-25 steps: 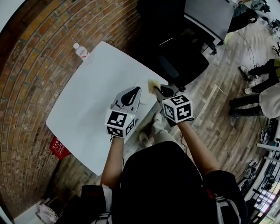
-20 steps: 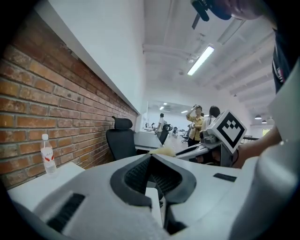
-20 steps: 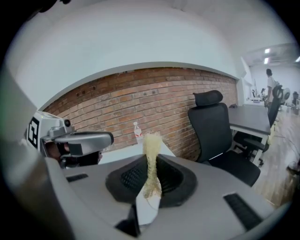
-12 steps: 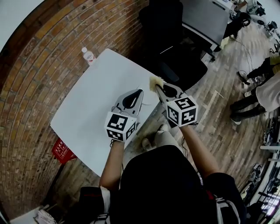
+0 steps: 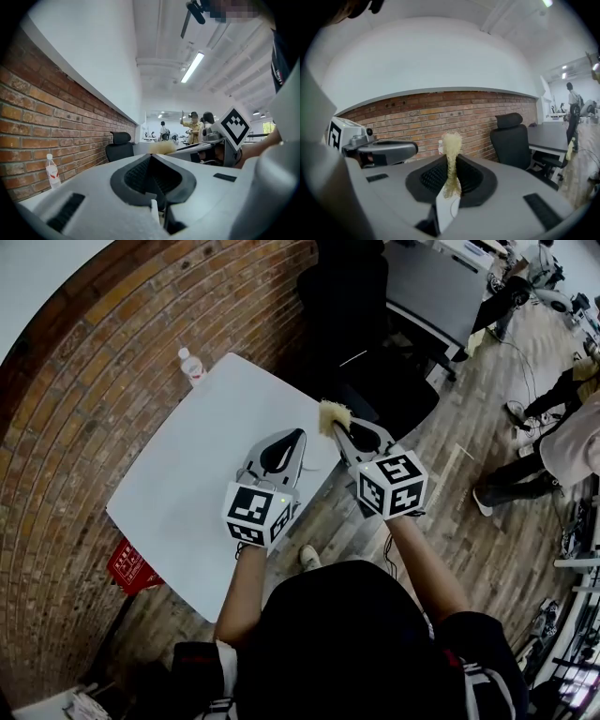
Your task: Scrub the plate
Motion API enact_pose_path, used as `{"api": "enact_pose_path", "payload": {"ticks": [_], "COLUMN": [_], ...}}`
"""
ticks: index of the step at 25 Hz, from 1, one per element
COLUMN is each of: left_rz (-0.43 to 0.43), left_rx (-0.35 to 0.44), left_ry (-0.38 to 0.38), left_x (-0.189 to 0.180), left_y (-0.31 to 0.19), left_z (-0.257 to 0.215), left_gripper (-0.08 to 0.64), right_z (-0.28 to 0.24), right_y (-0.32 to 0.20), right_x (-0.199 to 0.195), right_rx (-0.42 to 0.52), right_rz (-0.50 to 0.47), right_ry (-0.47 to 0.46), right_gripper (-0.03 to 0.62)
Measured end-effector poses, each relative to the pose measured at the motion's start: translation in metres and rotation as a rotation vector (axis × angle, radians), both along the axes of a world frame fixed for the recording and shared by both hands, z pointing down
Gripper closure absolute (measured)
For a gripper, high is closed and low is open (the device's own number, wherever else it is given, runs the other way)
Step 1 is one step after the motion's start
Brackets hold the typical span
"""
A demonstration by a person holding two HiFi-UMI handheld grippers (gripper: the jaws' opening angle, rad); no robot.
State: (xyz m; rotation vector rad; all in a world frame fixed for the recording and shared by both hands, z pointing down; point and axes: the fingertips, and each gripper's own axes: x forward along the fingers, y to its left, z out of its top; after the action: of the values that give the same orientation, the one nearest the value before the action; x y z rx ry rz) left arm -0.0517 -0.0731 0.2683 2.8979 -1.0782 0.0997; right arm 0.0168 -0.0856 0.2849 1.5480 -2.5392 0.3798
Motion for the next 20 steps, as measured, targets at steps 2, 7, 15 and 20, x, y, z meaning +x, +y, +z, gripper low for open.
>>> {"api": "enact_pose_path", "payload": {"ticks": [2,7,15,20], "left_rz": [-0.003,-0.026,-0.062,-0.087], "left_rx": [0.005,-0.010,0.011,0.030], "left_ry": [-0.002,-0.001,0.009,0.002], "left_x": [0.004,0.011,0.029,0.036], "left_y": [0.002,0.012,0.047,0.075], "left_z": [-0.004,-0.008,-0.027,-0.036], "left_gripper": [0.540,0.540,0.540,0.540], "right_z": [-0.003,-0.007,-0.028,-0.039], "right_y": [0.002,0.013,0.052,0.081], "right_x": [0.005,0.019,0.035,0.046], "right_rx": [0.006,-0.001,0.035,0.057], "right_rz": [0.000,0.005,-0.025,-0.037], "right_ry": [-0.002,-0.033,-0.032,-0.044], "right_gripper": [0.552,0.552,0.552,0.552]}}
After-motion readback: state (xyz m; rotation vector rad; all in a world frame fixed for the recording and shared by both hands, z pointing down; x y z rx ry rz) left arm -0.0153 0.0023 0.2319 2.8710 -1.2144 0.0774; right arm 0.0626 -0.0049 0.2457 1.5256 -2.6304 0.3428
